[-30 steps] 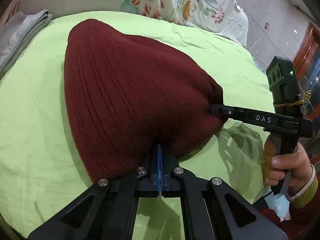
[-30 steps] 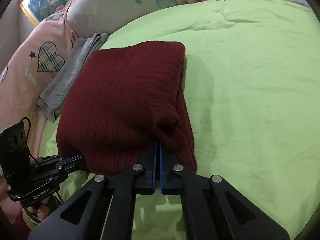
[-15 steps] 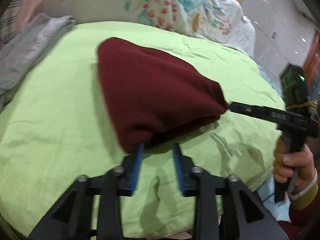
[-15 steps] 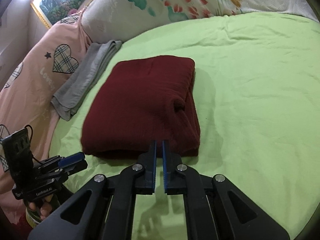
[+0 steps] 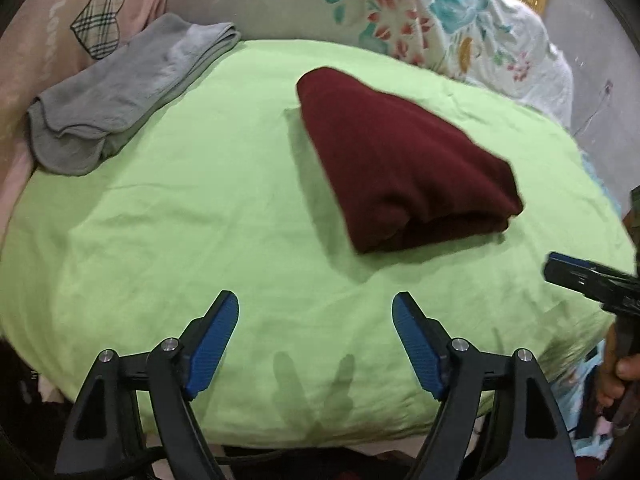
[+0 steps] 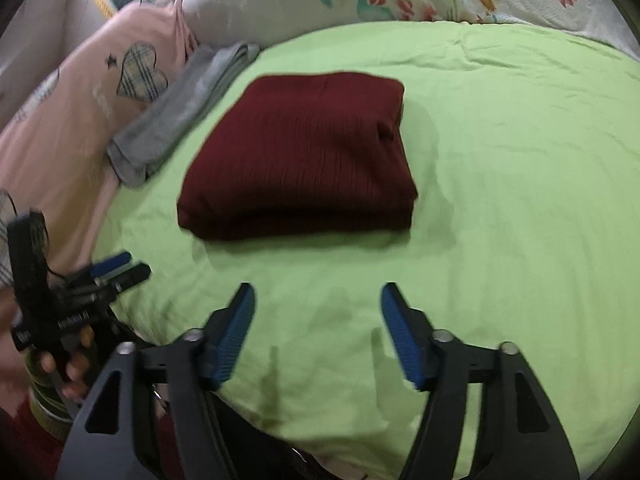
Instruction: Fold large clothes
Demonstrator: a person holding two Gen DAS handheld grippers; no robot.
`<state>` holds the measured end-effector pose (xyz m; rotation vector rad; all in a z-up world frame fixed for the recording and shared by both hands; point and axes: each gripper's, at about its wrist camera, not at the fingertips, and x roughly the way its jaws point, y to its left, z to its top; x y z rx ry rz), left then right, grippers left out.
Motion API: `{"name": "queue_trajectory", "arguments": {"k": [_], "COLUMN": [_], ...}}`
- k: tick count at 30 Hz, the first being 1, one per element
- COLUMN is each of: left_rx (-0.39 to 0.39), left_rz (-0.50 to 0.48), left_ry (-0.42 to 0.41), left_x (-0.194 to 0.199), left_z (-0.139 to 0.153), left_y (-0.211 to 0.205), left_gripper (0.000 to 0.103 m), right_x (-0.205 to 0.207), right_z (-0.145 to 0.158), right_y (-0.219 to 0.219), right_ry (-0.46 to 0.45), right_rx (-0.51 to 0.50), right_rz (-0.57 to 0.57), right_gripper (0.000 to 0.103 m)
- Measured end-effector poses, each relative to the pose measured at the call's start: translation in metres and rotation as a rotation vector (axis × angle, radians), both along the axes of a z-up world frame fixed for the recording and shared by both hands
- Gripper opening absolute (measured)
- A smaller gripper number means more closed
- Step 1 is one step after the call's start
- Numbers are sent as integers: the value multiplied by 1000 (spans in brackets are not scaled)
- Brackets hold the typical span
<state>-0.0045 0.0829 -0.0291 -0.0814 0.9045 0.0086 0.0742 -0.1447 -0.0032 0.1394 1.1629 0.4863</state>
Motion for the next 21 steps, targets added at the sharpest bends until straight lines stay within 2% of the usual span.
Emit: {"name": "queue_trajectory", "arguments": {"k": [3, 6, 11, 15, 18, 21], "left_rx": [79, 114, 181, 283, 296, 284], "left_rz": [22, 35, 19, 8, 8, 8], "left_ry": [28, 43, 51, -7, -56, -71], "left_x": [-5, -9, -1, 1, -2, -3], "left_z": [-7, -8, 17, 49, 67, 76], "left_y": [-4, -6, -9, -17, -19, -20], "left_gripper": [80, 80, 80, 80, 82, 85], "right_x": [-11, -16, -12, -5, 0, 5], "right_z": [-2, -1, 20, 49, 65, 67], "right_y": [2, 1, -2, -4, -3, 1], "right_ry": [4, 9, -30, -90, -127, -132], "right_rx": [-40, -76, -95, -87, -76, -64], "right_rz": [34, 52, 70, 72, 77, 79], "right_gripper": [78, 78, 79, 82, 83, 83]}}
